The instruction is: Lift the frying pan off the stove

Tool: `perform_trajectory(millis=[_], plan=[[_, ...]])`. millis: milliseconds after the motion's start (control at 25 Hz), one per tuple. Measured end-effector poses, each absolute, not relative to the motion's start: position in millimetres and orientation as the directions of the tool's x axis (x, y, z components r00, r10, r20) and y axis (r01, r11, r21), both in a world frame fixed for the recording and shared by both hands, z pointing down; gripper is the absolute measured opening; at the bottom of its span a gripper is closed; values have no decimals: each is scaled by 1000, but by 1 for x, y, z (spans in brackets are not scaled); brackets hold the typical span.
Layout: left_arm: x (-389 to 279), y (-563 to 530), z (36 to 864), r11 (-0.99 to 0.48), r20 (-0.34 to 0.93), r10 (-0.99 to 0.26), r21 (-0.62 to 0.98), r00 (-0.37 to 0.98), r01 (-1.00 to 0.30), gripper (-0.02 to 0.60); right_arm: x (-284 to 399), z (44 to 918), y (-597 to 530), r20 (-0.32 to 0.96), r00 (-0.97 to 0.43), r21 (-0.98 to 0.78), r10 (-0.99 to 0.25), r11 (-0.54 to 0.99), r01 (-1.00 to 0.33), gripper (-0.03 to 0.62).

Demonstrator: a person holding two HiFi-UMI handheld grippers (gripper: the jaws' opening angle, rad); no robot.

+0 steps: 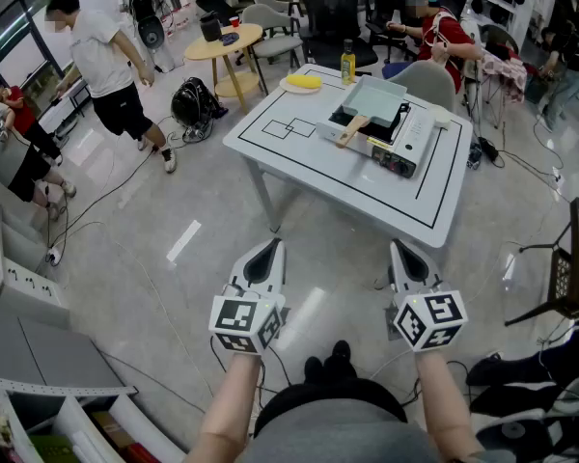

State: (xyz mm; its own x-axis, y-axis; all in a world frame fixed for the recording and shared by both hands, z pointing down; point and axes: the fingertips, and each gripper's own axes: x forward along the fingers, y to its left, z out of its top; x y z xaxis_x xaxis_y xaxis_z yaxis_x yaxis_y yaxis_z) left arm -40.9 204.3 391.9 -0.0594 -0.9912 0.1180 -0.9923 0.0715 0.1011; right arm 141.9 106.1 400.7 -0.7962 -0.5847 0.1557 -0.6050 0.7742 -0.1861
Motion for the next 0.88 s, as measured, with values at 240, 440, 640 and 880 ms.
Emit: perform_trajectory(millis=[240,440,640,880], plan=[[-39,190,394,83,122,-990,106,-70,-991,5,142,400,95,144,-806,-187,-574,784,-592,2],[-40,182,395,97,126,-989,114,-83,-989,6,140,400,91,137,-826,-200,-547,802,-563,3],[-43,177,397,110,130,-987,121,-94,-987,6,136,404,84,140,-840,-214,-525,812,-543,3],[-42,166,399,123,125,-986,124,-108,-985,6,131,402,70,129,-857,-216,-500,829,-516,3]])
